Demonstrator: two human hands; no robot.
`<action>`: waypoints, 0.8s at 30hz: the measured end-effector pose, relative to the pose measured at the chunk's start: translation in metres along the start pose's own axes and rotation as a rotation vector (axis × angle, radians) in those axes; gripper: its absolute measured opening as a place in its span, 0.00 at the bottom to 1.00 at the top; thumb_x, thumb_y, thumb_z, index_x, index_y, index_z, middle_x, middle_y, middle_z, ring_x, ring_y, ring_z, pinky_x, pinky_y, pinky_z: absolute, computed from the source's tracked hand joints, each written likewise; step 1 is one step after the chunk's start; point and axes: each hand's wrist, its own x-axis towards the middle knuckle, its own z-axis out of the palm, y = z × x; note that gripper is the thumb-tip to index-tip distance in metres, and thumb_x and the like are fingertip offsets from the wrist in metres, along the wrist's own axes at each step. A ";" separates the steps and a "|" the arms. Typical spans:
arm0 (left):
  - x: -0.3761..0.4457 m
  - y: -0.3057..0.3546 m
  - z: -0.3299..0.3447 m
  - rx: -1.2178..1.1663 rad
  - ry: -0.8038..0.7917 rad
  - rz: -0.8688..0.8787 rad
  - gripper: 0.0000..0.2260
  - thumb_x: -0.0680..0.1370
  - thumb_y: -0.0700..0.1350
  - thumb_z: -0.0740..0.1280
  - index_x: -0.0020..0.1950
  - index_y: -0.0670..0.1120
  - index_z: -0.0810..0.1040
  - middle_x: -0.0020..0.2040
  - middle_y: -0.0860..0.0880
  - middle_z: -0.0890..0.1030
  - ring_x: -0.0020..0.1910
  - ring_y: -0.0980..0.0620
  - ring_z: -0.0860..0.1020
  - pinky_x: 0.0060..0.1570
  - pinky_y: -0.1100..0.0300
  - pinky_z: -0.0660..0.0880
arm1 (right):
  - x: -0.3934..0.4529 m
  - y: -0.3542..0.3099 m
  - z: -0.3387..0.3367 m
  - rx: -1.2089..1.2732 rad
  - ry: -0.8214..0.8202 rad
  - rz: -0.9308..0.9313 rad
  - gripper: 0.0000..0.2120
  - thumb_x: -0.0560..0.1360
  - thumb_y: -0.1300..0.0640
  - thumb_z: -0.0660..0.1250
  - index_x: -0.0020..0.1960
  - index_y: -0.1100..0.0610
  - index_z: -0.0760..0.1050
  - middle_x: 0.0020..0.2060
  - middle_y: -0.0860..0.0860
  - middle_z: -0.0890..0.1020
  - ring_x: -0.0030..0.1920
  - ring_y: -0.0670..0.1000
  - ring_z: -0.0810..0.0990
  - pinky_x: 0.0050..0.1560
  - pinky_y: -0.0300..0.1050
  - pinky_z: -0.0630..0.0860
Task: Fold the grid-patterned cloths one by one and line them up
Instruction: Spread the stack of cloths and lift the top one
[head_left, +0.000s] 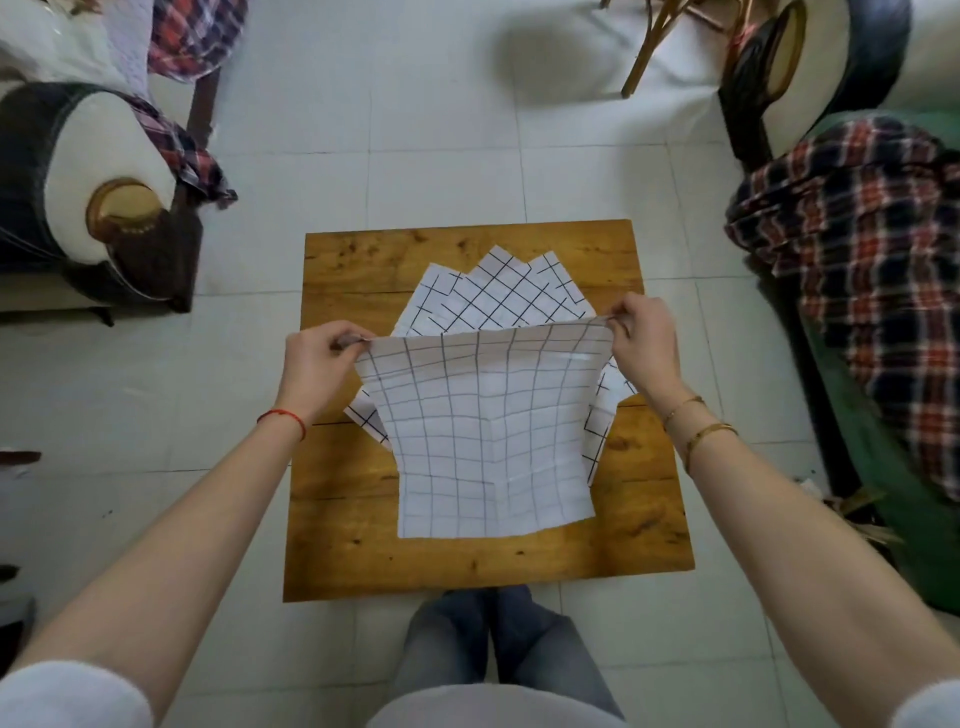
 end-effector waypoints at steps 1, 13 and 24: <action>-0.002 -0.003 0.002 0.001 -0.006 0.000 0.06 0.76 0.40 0.71 0.46 0.51 0.83 0.43 0.55 0.82 0.46 0.60 0.78 0.46 0.79 0.68 | -0.003 0.002 0.001 0.000 0.001 -0.007 0.07 0.73 0.67 0.63 0.45 0.56 0.76 0.42 0.49 0.79 0.48 0.53 0.75 0.45 0.39 0.67; -0.046 -0.030 0.025 0.009 -0.035 -0.047 0.06 0.76 0.40 0.70 0.51 0.47 0.84 0.48 0.52 0.83 0.49 0.57 0.79 0.47 0.78 0.69 | -0.048 0.023 0.024 -0.063 -0.038 -0.023 0.10 0.76 0.66 0.62 0.54 0.54 0.74 0.47 0.49 0.79 0.51 0.49 0.72 0.48 0.45 0.74; -0.110 -0.082 0.074 0.109 -0.256 -0.168 0.09 0.76 0.37 0.69 0.47 0.51 0.84 0.51 0.52 0.82 0.54 0.55 0.77 0.56 0.62 0.71 | -0.119 0.064 0.061 -0.188 -0.325 -0.023 0.11 0.74 0.66 0.62 0.49 0.51 0.74 0.44 0.47 0.79 0.48 0.50 0.74 0.49 0.49 0.73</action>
